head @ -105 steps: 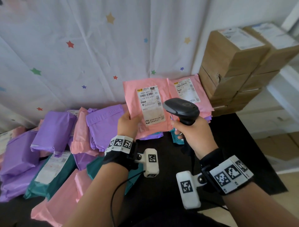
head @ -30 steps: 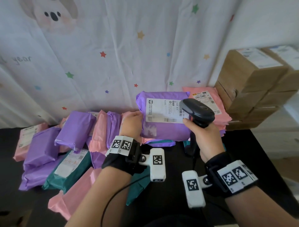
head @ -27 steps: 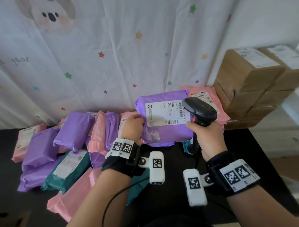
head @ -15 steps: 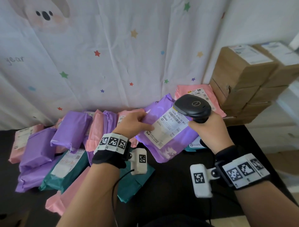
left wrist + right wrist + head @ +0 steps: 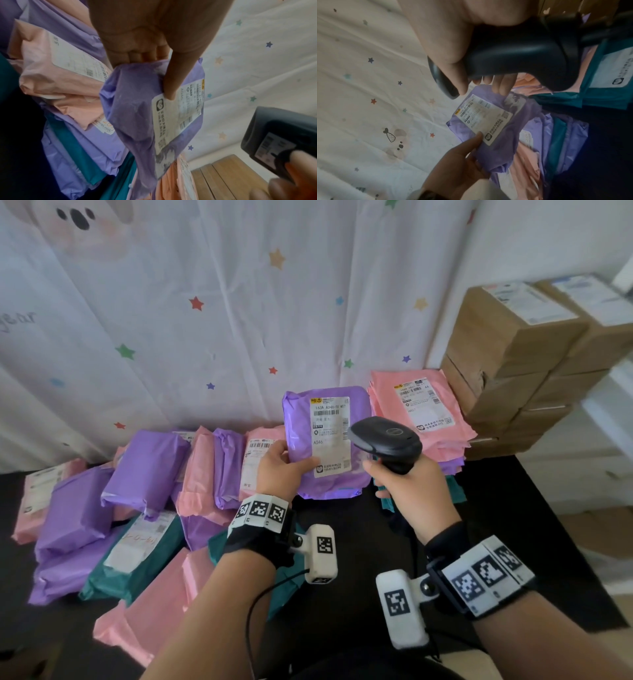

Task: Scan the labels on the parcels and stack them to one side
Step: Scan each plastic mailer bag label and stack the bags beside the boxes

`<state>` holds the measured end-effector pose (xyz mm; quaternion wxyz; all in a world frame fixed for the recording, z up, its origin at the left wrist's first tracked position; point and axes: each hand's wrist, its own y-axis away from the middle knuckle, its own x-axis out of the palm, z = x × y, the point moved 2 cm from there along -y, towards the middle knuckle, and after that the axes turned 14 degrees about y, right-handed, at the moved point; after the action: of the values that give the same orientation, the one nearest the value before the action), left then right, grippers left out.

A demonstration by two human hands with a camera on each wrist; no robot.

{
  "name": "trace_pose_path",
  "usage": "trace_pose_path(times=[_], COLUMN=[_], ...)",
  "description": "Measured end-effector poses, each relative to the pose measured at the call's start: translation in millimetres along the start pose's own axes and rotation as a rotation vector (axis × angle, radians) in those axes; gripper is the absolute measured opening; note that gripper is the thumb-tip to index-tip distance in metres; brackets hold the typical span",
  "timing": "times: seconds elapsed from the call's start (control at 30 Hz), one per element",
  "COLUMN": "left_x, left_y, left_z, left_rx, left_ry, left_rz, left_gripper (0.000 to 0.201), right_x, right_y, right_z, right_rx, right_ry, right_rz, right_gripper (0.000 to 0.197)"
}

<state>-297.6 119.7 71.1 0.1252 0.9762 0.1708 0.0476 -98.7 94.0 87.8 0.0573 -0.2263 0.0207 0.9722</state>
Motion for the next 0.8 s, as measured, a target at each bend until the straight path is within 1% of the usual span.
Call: trace_pose_path(times=[0.13, 0.4, 0.8], left_x=[2.5, 2.6, 0.2], left_y=[-1.3, -0.8, -0.2], left_z=[3.4, 5.3, 8.1], left_rx=[0.006, 0.006, 0.015], left_ry=[0.025, 0.057, 0.028], left_rz=[-0.018, 0.0, -0.029], left_gripper=[0.029, 0.027, 0.03], right_x=[1.0, -1.0, -1.7], right_y=[2.9, 3.4, 1.3], right_z=[1.4, -0.3, -5.6], right_rx=[0.031, 0.08, 0.043], right_ry=[-0.066, -0.089, -0.13], right_rz=[0.04, 0.076, 0.066], right_gripper=[0.013, 0.01, 0.01])
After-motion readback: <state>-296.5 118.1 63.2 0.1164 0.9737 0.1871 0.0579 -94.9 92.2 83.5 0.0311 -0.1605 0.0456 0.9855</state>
